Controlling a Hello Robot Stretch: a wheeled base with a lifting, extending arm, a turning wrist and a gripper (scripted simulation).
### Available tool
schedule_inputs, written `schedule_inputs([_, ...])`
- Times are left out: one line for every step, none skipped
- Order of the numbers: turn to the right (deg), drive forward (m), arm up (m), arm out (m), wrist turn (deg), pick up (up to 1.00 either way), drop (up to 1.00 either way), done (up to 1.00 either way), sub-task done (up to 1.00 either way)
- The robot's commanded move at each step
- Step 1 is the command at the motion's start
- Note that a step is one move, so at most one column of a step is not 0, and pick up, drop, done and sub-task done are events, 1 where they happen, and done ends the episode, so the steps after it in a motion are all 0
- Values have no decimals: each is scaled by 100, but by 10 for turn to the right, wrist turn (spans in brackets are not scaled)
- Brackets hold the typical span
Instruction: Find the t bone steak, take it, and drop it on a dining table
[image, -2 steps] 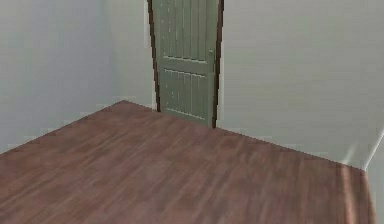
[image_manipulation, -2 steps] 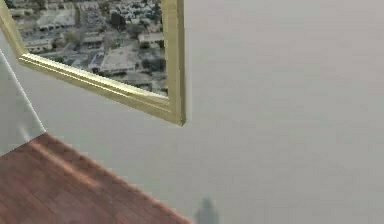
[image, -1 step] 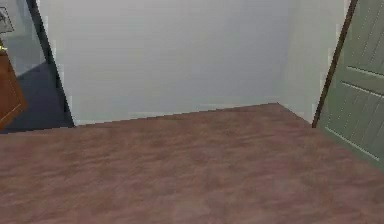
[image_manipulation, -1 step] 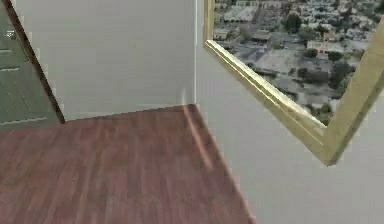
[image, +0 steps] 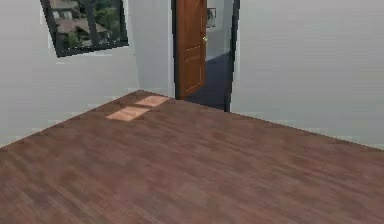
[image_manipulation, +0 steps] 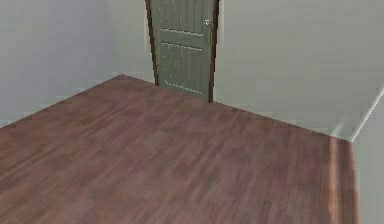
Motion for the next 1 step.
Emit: schedule_inputs([0,55,0,0,0,0,0,0,0])
